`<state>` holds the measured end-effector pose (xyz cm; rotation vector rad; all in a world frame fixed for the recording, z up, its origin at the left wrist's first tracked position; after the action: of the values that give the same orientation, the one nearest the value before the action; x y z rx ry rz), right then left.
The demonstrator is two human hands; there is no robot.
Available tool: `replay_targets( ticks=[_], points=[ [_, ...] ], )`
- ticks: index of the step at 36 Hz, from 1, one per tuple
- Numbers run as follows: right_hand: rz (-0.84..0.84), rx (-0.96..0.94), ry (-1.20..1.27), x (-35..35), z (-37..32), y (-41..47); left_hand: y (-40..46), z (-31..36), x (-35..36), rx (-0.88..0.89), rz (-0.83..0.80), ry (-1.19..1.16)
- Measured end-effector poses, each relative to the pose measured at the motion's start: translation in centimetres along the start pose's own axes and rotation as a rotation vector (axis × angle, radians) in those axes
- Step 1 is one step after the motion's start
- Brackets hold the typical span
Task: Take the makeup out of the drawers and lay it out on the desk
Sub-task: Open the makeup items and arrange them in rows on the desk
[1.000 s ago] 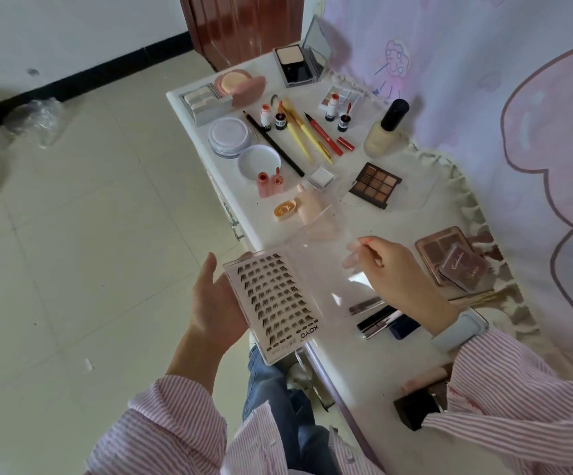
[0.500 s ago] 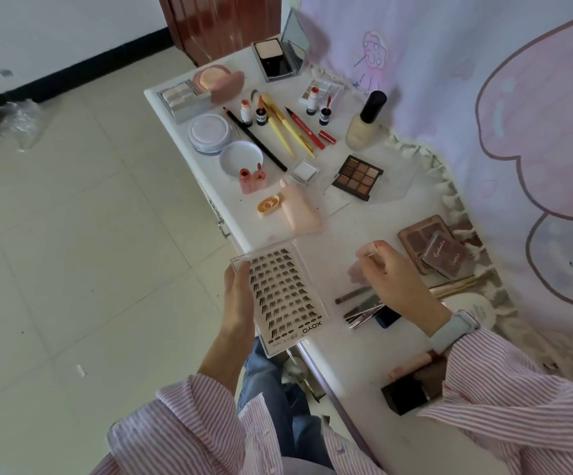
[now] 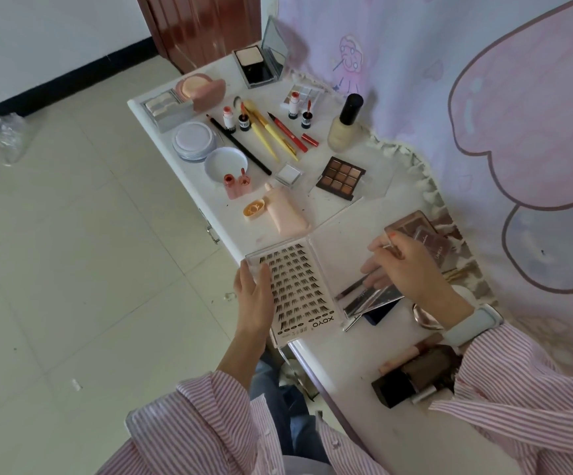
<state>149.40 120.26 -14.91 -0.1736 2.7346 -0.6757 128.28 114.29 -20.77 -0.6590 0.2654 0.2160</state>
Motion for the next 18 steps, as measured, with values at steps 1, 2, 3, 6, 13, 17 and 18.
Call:
replay_targets(
  ticks=[1, 2, 3, 6, 13, 17, 18],
  points=[
    [0.008, 0.005, 0.008, -0.1, -0.1, -0.1, 0.0, 0.3, -0.2, 0.032, 0.003, 0.023],
    [0.017, 0.011, 0.018, -0.2, -0.2, -0.3, -0.1, 0.6, -0.3, 0.059, 0.000, 0.056],
    [0.029, 0.018, 0.028, -0.3, -0.3, -0.3, -0.1, 0.8, -0.3, 0.085, 0.007, 0.092],
    [0.059, 0.043, 0.022, -0.6, -0.4, -0.6, 0.4, 0.6, -0.2, 0.101, -0.006, 0.193],
    [0.018, 0.121, -0.076, 0.6, 0.5, -1.5, 0.7, 0.4, -0.2, 0.045, 0.007, 0.413],
    [-0.047, 0.102, -0.245, 1.8, 0.7, -1.3, 1.1, 0.3, -0.9, 0.027, 0.023, 0.397],
    [-0.046, 0.097, -0.261, 2.1, 0.5, -1.3, 1.2, 0.2, -1.1, 0.020, 0.021, 0.380]
  ],
)
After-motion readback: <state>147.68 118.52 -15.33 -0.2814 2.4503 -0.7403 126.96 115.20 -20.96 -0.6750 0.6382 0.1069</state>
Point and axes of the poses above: each hand's wrist, its own y-axis towards the middle knuckle, its own x-axis out of the palm, z = x × y, the point moved 6 cm from there along y, towards the middle knuckle, and after that the axes turned 12 degrees about y, right-handed, at the moved point
